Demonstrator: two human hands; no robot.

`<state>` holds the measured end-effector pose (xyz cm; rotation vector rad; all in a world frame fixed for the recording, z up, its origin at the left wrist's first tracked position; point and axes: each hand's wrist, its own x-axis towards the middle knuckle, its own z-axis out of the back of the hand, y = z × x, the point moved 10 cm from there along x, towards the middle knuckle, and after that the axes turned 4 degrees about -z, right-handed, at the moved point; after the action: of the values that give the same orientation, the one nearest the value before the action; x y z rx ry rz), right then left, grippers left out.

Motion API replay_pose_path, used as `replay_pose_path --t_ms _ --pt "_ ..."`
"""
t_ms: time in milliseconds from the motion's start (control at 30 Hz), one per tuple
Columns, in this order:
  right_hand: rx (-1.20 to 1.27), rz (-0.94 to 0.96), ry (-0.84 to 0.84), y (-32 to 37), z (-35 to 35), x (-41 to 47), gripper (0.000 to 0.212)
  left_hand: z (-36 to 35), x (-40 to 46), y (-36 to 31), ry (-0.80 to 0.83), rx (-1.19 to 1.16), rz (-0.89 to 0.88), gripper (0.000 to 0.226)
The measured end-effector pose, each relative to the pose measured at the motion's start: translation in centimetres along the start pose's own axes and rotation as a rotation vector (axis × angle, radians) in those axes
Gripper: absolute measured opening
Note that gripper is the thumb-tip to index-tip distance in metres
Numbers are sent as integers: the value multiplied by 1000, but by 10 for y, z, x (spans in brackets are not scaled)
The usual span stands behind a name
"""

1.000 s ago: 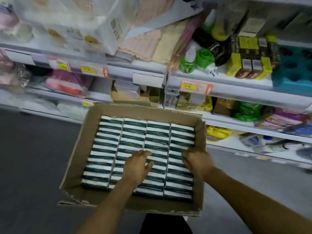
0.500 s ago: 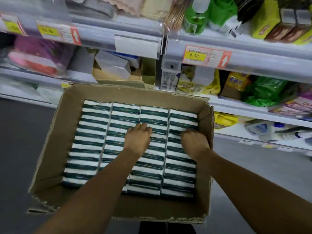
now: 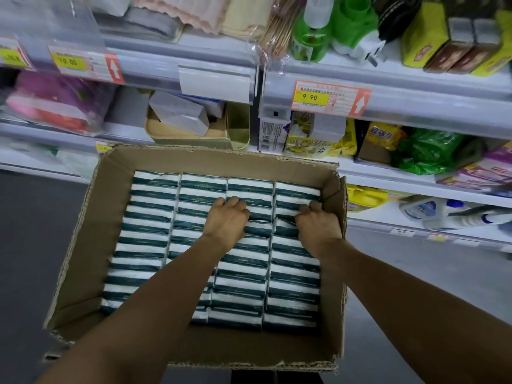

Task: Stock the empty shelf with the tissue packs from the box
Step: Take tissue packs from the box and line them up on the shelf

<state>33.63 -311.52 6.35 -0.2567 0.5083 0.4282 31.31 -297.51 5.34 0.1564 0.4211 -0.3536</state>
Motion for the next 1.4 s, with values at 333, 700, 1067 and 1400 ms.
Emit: replay_pose_path --t_ms 333,700,1067,1400 --pt "827 -121 -131 -64 89 -58 20 79 -74 69 -327 -1175 477 17" --pt "1499 103 -373 -93 221 -136 24 227 -137 72 -568 -1552 373 17" --pt "1284 317 -631 -205 318 -240 28 383 -152 -4 -769 -1387 287 15" --pt "1177 341 -806 -376 348 -332 24 492 -123 -143 -943 -1303 207 18"
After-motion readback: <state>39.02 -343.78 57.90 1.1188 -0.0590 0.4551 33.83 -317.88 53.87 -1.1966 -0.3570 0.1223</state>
